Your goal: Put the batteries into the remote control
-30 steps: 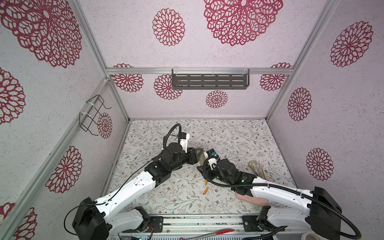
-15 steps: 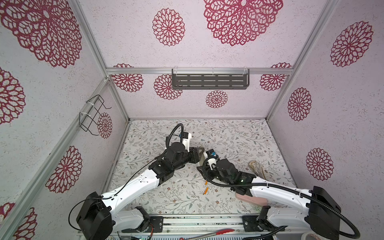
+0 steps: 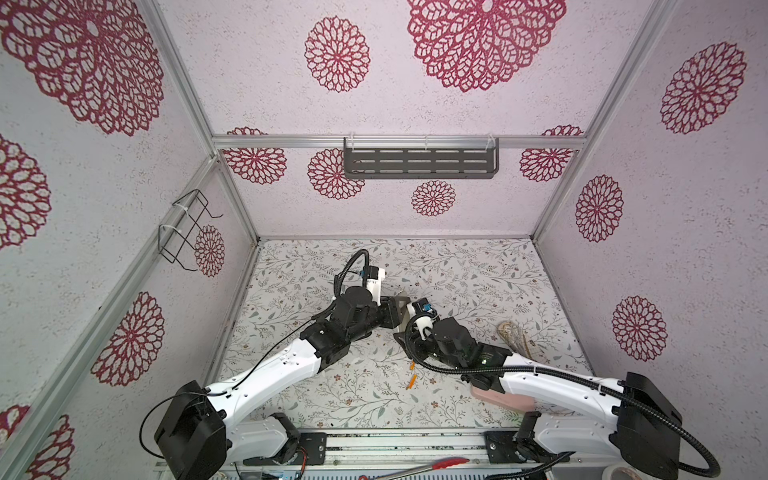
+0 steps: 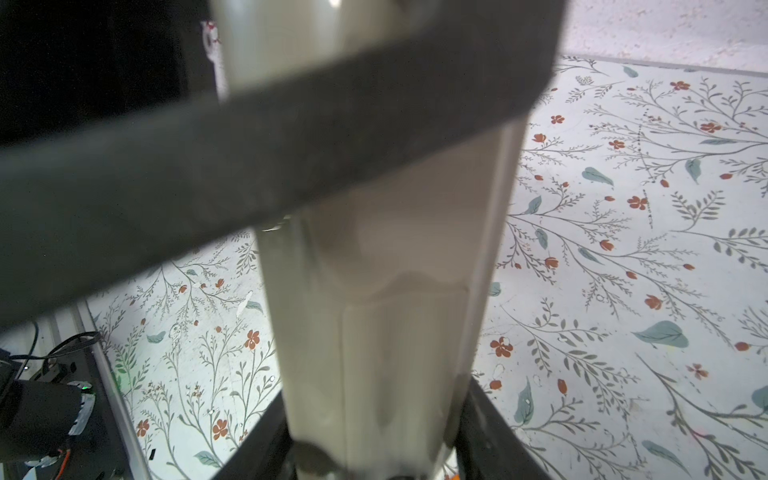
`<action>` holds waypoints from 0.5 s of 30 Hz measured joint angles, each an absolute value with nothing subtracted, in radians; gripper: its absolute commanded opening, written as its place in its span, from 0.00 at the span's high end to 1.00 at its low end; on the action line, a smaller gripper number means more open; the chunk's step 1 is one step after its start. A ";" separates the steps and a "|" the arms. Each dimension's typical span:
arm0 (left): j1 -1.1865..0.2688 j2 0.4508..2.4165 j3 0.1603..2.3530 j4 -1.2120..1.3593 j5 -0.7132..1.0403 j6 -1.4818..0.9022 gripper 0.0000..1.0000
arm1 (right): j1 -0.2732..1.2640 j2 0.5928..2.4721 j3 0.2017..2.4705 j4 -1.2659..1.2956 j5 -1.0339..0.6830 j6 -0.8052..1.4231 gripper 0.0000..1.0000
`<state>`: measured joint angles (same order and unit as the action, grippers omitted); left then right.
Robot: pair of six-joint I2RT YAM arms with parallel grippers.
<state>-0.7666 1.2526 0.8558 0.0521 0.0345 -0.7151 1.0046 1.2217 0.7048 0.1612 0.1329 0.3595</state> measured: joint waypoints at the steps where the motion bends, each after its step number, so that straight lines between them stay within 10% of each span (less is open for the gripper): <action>1: -0.768 1.253 0.853 0.052 0.035 -0.717 0.54 | 1.005 1.222 0.705 0.161 0.134 0.360 1.00; 15: -0.775 1.253 0.848 0.070 0.032 -0.721 0.76 | 1.005 1.223 0.705 0.166 0.135 0.359 1.00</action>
